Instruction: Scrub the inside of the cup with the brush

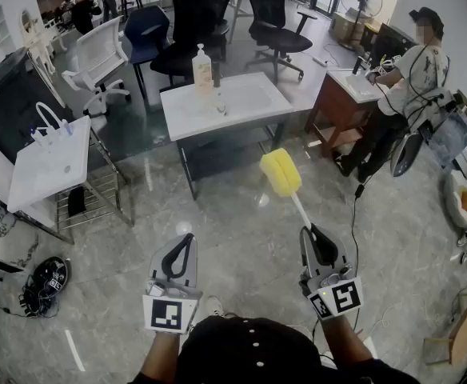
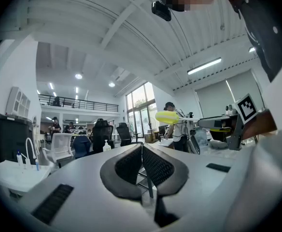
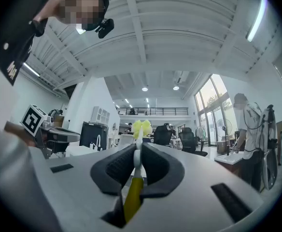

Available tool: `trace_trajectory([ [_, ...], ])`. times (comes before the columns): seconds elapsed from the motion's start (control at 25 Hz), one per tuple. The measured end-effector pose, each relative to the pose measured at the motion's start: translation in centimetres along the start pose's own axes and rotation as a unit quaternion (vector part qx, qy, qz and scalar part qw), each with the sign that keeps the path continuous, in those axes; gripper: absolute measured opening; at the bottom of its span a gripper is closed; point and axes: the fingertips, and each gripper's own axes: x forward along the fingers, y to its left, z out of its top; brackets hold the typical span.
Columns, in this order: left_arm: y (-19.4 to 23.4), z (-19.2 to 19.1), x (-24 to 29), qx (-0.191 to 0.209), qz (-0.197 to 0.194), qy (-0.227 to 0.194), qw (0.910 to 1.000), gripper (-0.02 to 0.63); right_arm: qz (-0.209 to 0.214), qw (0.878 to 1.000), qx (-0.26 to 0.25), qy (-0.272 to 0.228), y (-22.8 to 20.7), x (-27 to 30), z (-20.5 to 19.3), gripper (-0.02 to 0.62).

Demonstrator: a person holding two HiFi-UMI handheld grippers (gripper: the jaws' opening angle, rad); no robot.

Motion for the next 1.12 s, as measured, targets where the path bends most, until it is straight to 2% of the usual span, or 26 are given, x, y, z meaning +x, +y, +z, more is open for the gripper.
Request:
trace_trajectory([
  [0.32, 1.4, 0.3, 0.2, 0.002, -0.005, -0.009, 0.9999, 0.026, 0.005, 1.000, -0.003, 0.003, 1.1, 1.6, 0.1, 0.049],
  [0.56, 4.5, -0.1, -0.1, -0.001, -0.014, -0.011, 0.9998, 0.026, -0.009, 1.000, 0.011, -0.012, 2.9, 4.1, 0.0, 0.049],
  [0.88, 7.4, -1.3, -0.1, -0.005, -0.031, -0.001, 0.9995, 0.026, -0.020, 1.000, 0.011, -0.004, 5.0, 5.7, -1.5, 0.049],
  [1.12, 8.6, -2.2, 1.3, -0.004, -0.033, 0.007, 0.9994, 0.026, -0.030, 0.999, 0.014, -0.005, 4.2, 7.3, -2.0, 0.049],
])
